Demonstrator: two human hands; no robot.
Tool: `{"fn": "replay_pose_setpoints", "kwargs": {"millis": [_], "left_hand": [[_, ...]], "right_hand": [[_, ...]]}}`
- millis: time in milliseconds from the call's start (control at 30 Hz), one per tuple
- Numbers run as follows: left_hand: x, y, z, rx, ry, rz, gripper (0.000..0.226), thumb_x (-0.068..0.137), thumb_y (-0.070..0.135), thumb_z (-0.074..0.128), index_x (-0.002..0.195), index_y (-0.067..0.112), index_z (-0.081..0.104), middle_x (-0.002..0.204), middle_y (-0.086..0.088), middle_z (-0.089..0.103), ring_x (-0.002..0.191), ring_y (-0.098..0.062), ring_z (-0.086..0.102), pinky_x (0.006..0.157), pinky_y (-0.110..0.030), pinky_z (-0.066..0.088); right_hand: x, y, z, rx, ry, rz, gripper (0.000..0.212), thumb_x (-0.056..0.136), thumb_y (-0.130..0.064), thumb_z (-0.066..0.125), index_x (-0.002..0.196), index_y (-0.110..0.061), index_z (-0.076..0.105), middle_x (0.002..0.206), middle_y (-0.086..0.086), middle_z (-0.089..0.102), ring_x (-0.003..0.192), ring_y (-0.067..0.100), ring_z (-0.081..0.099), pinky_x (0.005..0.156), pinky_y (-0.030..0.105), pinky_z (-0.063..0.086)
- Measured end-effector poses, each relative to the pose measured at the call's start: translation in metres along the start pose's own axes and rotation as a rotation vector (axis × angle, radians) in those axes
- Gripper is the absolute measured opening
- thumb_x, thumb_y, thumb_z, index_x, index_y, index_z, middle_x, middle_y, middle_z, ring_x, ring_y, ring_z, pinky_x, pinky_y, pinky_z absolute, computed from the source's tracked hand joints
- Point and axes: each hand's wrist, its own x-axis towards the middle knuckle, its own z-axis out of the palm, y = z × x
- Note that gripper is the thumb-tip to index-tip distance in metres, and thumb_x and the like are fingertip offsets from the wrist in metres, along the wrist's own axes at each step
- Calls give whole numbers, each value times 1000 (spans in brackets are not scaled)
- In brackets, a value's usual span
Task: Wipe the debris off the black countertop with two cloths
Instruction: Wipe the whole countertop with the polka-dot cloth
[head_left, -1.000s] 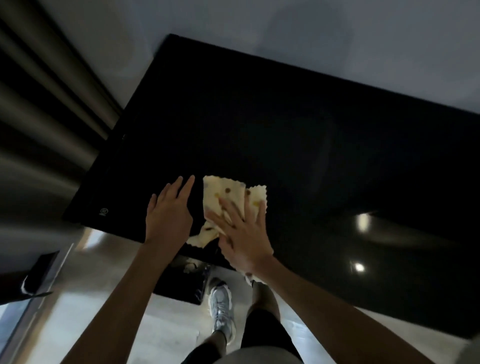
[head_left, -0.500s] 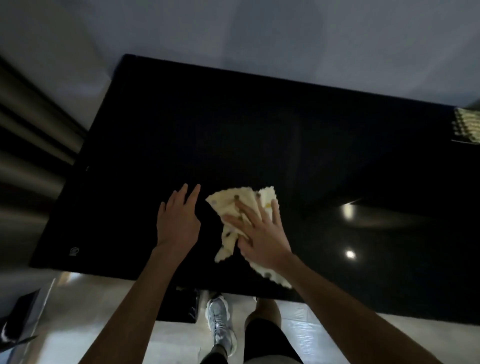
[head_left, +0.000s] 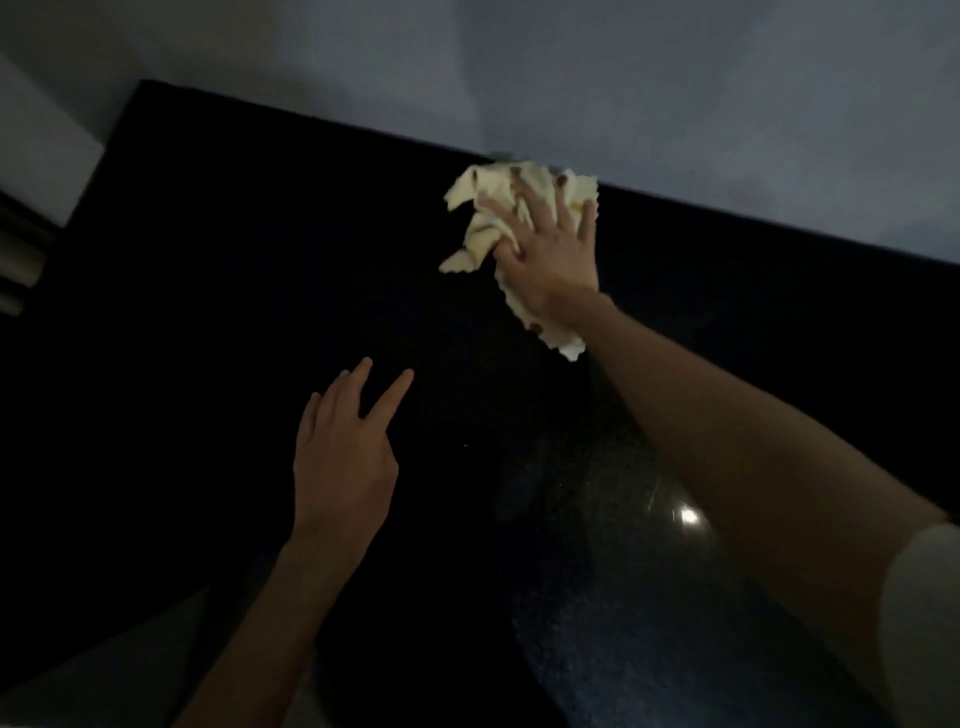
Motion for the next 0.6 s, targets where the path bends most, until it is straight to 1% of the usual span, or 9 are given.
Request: {"fn": "replay_pose_setpoints", "kwargs": {"millis": [67,167,300,433,600], "left_hand": [[3,2,2,20,-3,2,69,80,-5,58,140,25,43,146,-16,38,133,-34,38,110,-53,30],[4,5,1,27,-22,2,69,81,-5,58,140,26,42,148,-14,36,135,-32,35,113,-51,25],[-2,10,-1,56,-44,28,71,81,-2,59,142,28,39,150,-12,33,137,-31,33,114,-49,24],[-20,14,-4,86,-91,33,69,86,3,53,145,32,31,154,-9,26,141,-28,25,116,-47,21],[-62,6,-11,139,-138,74,68,90,11,50,148,33,21,156,-7,19,142,-27,20,116,-46,18]], "right_hand": [[11,24,-6,21,9,65,54,93,-53,21,146,-54,11,162,-9,6,149,28,-4,115,61,-7],[8,48,-13,72,56,195,54,94,-51,23,147,-53,12,162,-4,10,148,33,-5,114,63,-8],[-22,37,-7,65,65,272,53,96,-52,19,147,-51,9,162,-6,3,146,38,-12,109,70,-9],[-83,2,5,26,16,206,53,95,-52,16,147,-54,2,162,-10,-2,145,41,-17,106,73,-11],[-189,-44,25,32,2,86,55,98,-50,20,148,-51,-4,162,-11,-6,144,41,-21,106,73,-9]]}}
